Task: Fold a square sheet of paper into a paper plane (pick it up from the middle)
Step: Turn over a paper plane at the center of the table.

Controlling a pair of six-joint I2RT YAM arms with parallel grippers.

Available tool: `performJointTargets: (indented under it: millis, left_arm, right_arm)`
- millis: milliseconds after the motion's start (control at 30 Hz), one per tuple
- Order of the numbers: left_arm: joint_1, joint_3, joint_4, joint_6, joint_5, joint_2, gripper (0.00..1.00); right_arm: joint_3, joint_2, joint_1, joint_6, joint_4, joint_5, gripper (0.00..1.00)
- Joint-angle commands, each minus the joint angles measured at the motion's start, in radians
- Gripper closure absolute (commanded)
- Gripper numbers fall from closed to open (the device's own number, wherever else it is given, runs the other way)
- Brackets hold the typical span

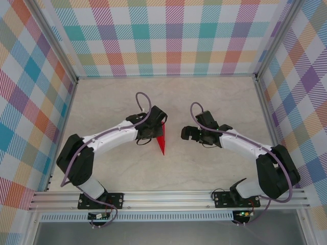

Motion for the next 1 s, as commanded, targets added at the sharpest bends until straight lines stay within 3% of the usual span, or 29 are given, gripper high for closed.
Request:
performJointTargets:
  millis: [0,200,433,600,767,967]
  left_arm:
    - [0.016,-0.059,0.162,0.079,0.135,-0.102,1.00]
    - [0.087,-0.183,0.396,0.073,0.344,-0.134,1.00]
    - [0.128,-0.263,0.620,0.011,0.498,-0.016,1.00]
    - [0.145,-0.292,0.711,-0.024,0.536,0.053,1.00]
    - [0.166,-0.336,0.772,-0.051,0.545,0.101,1.00]
    - [0.181,-0.382,0.773,-0.054,0.510,0.121,1.00]
  right_arm:
    - [0.017,-0.045,-0.006,0.097,0.008,-0.046,0.00]
    - [-0.028,-0.127,-0.005,0.161,0.102,-0.137,0.04]
    - [-0.067,-0.189,-0.002,0.153,0.134,-0.194,0.07]
    - [-0.045,-0.102,0.035,0.163,0.194,-0.272,0.19]
    - [0.016,0.023,0.097,0.178,0.225,-0.272,0.33]
    - [0.091,0.158,0.145,0.183,0.213,-0.250,0.41]
